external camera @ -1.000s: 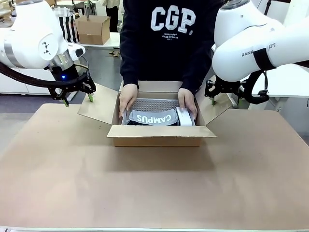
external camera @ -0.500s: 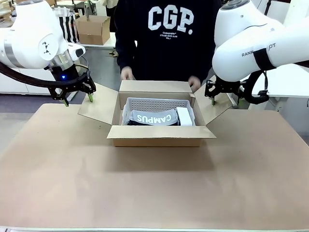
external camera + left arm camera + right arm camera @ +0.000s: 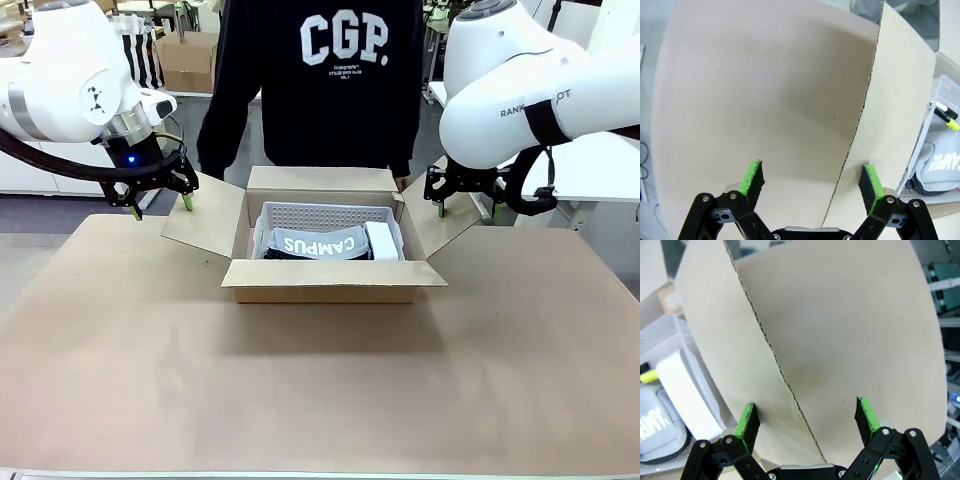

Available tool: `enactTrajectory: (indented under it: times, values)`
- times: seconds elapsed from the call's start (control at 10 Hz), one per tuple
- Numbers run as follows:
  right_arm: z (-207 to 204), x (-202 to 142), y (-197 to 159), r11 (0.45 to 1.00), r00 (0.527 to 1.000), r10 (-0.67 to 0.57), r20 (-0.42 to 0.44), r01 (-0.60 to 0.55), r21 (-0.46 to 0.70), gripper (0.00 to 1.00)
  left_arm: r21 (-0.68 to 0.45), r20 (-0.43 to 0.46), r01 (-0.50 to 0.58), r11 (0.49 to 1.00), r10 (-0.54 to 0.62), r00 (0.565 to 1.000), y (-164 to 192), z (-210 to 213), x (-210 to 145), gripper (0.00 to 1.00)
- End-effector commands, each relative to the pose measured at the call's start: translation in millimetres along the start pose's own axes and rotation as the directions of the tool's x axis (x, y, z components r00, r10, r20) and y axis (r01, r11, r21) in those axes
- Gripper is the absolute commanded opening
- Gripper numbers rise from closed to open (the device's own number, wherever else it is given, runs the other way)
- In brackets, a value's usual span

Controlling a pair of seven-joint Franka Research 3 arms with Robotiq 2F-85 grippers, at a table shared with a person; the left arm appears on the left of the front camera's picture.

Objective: Pack the gift set into the box.
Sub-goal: Lift both hands away from the flaps of the Package Box.

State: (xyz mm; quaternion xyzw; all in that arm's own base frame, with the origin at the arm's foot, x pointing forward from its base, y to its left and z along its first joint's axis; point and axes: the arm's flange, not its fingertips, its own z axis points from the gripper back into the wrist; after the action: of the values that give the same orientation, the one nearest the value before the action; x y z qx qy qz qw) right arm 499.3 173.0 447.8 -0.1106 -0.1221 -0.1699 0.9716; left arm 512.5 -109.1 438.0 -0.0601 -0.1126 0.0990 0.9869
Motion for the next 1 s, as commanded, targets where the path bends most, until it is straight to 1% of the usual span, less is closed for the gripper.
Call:
enactTrajectory:
  times: [0.0,0.9]
  values:
    - [1.5,3.9,2.9,1.0,1.0,-0.017,0.015,0.018,-0.022,1.0,0.022,0.001,-0.011,1.0,0.011,1.0,-0.9,0.8,0.7,1.0]
    - [1.5,3.9,2.9,1.0,1.0,-0.017,0.015,0.018,-0.022,1.0,0.022,0.001,-0.011,1.0,0.011,1.0,-0.9,0.8,0.7,1.0]
